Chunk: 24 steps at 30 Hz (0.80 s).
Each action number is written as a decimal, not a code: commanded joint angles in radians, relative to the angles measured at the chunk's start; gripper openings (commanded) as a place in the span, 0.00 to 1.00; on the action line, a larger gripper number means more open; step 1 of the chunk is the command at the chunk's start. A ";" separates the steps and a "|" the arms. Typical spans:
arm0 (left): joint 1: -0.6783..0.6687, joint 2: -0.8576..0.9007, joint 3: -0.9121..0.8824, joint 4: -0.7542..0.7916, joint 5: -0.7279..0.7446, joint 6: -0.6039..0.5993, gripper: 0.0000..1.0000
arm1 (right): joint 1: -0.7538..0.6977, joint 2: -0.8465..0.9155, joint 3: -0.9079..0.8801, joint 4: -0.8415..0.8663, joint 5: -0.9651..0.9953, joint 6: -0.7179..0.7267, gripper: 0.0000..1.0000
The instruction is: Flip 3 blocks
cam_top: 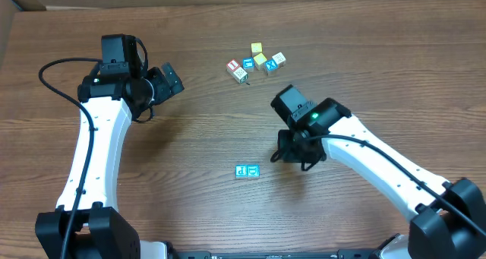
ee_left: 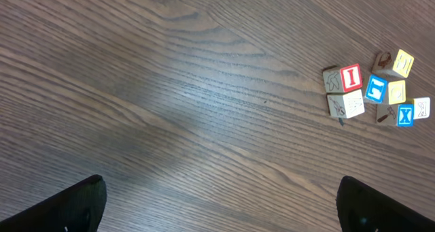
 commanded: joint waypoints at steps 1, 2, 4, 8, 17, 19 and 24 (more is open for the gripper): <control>0.003 -0.006 0.008 0.001 -0.004 0.011 1.00 | -0.001 -0.002 -0.056 0.041 -0.077 0.000 0.24; 0.003 -0.006 0.008 0.001 -0.004 0.011 1.00 | 0.000 -0.002 -0.075 0.060 -0.083 0.001 0.24; 0.003 -0.006 0.008 0.002 -0.004 0.011 1.00 | 0.001 -0.002 -0.100 0.085 -0.082 0.005 0.24; 0.003 -0.006 0.008 0.001 -0.004 0.011 1.00 | 0.001 -0.002 -0.133 0.133 -0.083 0.008 0.24; 0.003 -0.006 0.008 0.001 -0.004 0.011 1.00 | 0.009 -0.002 -0.135 0.144 -0.116 0.008 0.21; 0.003 -0.006 0.008 0.001 -0.004 0.011 1.00 | 0.014 -0.002 -0.135 0.142 -0.116 0.008 0.21; 0.003 -0.006 0.008 0.001 -0.004 0.011 1.00 | 0.027 -0.002 -0.135 0.146 -0.116 0.024 0.22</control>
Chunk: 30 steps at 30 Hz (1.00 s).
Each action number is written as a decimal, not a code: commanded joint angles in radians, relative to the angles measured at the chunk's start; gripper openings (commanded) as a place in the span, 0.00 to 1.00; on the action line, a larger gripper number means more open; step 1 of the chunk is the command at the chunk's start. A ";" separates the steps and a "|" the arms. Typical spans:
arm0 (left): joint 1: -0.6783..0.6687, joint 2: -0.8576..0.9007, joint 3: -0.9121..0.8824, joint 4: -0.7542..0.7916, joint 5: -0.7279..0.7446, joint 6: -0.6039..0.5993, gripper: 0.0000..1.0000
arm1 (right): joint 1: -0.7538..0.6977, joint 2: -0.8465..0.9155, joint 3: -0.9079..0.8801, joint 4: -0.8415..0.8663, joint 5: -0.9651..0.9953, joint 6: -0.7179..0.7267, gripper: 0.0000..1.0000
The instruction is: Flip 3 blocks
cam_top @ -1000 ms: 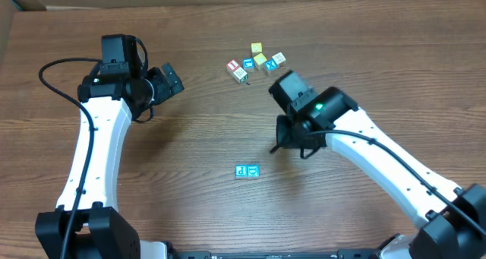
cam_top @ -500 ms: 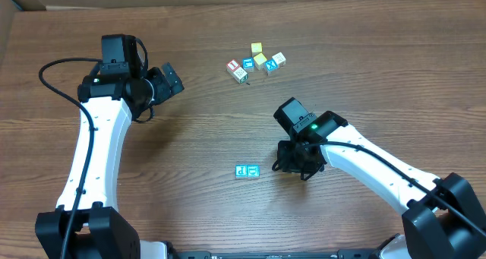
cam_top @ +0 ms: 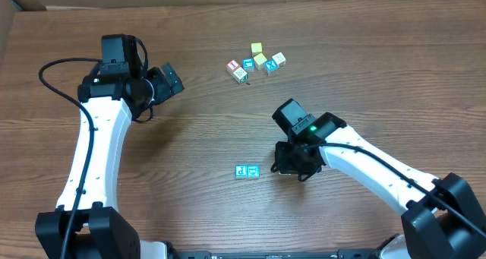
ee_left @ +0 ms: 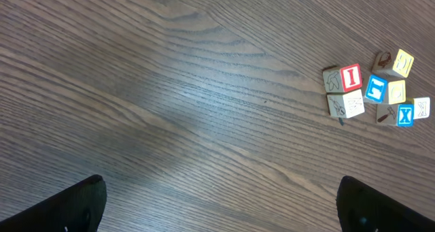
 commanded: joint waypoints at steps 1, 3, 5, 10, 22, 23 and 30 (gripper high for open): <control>0.003 -0.006 0.008 0.001 -0.004 0.011 1.00 | 0.011 -0.002 -0.007 0.005 -0.010 0.016 0.22; 0.003 -0.006 0.008 0.001 -0.004 0.011 1.00 | 0.011 -0.002 -0.007 0.007 -0.008 0.016 0.22; 0.003 -0.006 0.008 0.001 -0.004 0.011 1.00 | 0.011 -0.002 -0.007 0.007 -0.006 0.019 0.22; 0.003 -0.006 0.008 0.001 -0.004 0.011 1.00 | 0.011 -0.002 -0.007 0.007 0.001 0.019 0.22; 0.003 -0.006 0.008 0.001 -0.004 0.011 1.00 | 0.011 -0.002 -0.053 0.041 -0.001 0.049 0.22; 0.003 -0.006 0.008 0.001 -0.004 0.011 1.00 | 0.011 -0.002 -0.053 0.040 -0.006 0.050 0.21; 0.003 -0.006 0.008 0.001 -0.004 0.011 1.00 | 0.008 -0.003 -0.024 0.019 -0.063 0.048 0.18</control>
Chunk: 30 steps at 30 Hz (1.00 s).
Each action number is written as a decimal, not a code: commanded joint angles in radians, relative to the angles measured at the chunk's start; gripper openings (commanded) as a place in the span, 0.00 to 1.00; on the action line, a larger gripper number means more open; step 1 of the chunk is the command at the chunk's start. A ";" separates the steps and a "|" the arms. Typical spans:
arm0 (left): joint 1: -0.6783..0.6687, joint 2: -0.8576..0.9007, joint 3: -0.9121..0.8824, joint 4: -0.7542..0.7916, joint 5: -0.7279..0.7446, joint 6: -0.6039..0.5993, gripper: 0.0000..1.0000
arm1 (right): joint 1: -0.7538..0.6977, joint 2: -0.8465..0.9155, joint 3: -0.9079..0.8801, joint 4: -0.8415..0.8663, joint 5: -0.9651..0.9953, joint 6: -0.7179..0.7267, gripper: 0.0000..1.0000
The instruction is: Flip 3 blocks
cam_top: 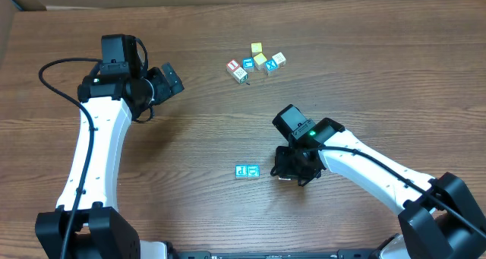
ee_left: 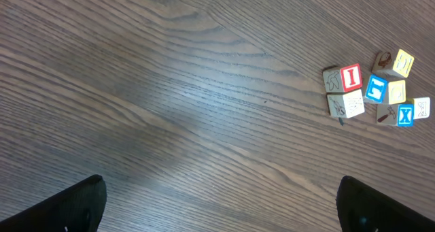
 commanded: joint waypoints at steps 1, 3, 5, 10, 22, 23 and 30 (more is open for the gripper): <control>0.003 -0.006 0.008 0.001 -0.004 0.011 1.00 | 0.003 -0.003 0.039 -0.024 -0.029 0.003 0.19; 0.003 -0.006 0.008 0.001 -0.004 0.011 1.00 | 0.003 -0.003 0.063 -0.044 -0.029 -0.005 0.21; 0.003 -0.006 0.008 0.001 -0.004 0.011 1.00 | 0.003 -0.003 0.085 -0.064 -0.026 -0.010 0.21; 0.003 -0.006 0.008 0.001 -0.004 0.011 1.00 | 0.003 -0.003 0.133 -0.111 -0.019 -0.030 0.18; 0.003 -0.006 0.008 0.002 -0.004 0.011 1.00 | 0.003 -0.003 0.145 -0.146 0.016 -0.031 0.24; 0.003 -0.006 0.008 0.001 -0.004 0.011 1.00 | 0.003 -0.003 0.145 -0.148 0.016 -0.031 0.24; 0.003 -0.006 0.008 0.001 -0.004 0.011 1.00 | 0.003 -0.003 0.145 -0.143 0.016 -0.031 0.65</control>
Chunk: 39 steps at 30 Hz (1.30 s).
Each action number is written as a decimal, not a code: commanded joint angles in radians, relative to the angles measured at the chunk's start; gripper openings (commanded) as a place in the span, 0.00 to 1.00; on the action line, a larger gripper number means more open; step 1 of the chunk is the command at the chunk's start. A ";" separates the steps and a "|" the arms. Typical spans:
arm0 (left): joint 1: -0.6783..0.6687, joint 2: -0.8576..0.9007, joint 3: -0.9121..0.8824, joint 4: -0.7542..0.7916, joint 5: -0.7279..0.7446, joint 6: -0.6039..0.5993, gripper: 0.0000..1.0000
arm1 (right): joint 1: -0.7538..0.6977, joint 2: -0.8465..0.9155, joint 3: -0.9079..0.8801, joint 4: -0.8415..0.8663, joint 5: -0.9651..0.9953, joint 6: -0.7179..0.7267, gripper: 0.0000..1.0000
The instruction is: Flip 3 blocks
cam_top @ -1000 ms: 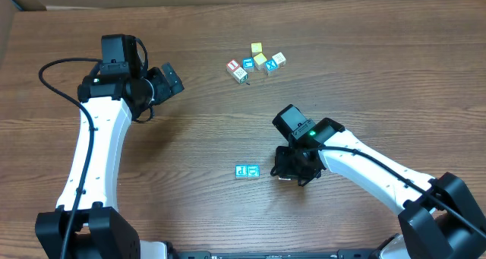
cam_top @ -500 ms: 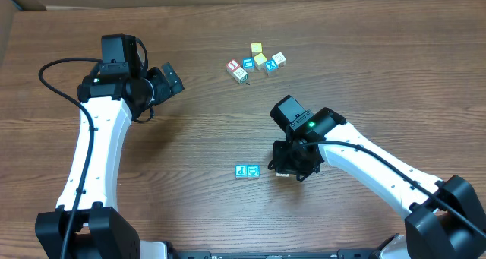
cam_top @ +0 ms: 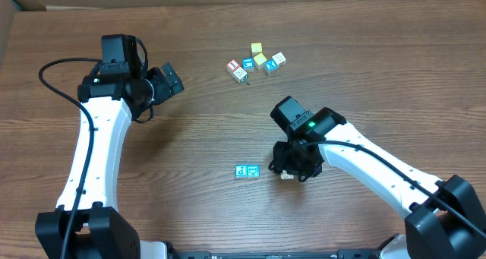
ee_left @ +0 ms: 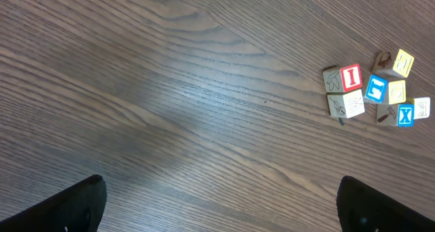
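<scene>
Two blue-faced blocks (cam_top: 247, 171) lie side by side at the front middle of the table. Just right of them my right gripper (cam_top: 291, 168) points down at the table, and a small pale block (cam_top: 286, 176) shows at its lower edge. The overhead view hides its fingers, so whether they hold that block is unclear. My left gripper (cam_top: 168, 80) hangs at the back left, wide open with nothing between its fingers (ee_left: 81, 203). A cluster of several blocks (cam_top: 257, 61) sits at the back, with a red I block (ee_left: 351, 77) and a blue X block (ee_left: 405, 115) among them.
The wooden table (cam_top: 190, 137) fills both views. A cardboard wall runs along the far edge. The right arm's white link (cam_top: 380, 172) stretches from the front right corner towards the middle.
My right gripper has shifted slightly up and left beside the two blue blocks, and a pale block now shows more plainly at its lower edge. The left arm has not moved.
My right gripper stood well right of the two blue blocks, tip down. It then sat lower and closer to them, and lower again after that. Now it stays there with a pale block at its tip. The left arm, the blue pair and the back cluster never moved.
</scene>
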 commanded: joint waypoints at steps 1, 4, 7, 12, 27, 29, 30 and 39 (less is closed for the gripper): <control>0.003 -0.006 0.008 0.001 -0.004 0.011 1.00 | 0.003 -0.003 0.026 0.008 0.007 0.000 0.67; 0.003 -0.006 0.008 0.001 -0.004 0.011 1.00 | 0.003 -0.003 0.026 0.012 0.007 0.000 0.68; 0.003 -0.006 0.008 0.001 -0.004 0.011 1.00 | 0.003 -0.003 0.024 0.000 0.020 -0.001 0.68; 0.003 -0.006 0.008 0.002 -0.004 0.011 1.00 | 0.001 -0.003 0.024 -0.044 0.187 0.000 0.66; 0.003 -0.006 0.008 0.001 -0.004 0.011 1.00 | -0.262 -0.003 0.018 -0.123 0.198 0.000 0.04; 0.003 -0.006 0.008 0.002 -0.004 0.011 1.00 | -0.275 -0.003 -0.003 -0.123 0.198 0.001 0.04; 0.003 -0.006 0.008 0.001 -0.004 0.011 1.00 | -0.277 -0.003 -0.023 -0.113 0.197 0.001 0.04; 0.003 -0.006 0.008 0.001 -0.004 0.011 1.00 | -0.277 -0.003 -0.180 0.037 0.126 0.061 0.04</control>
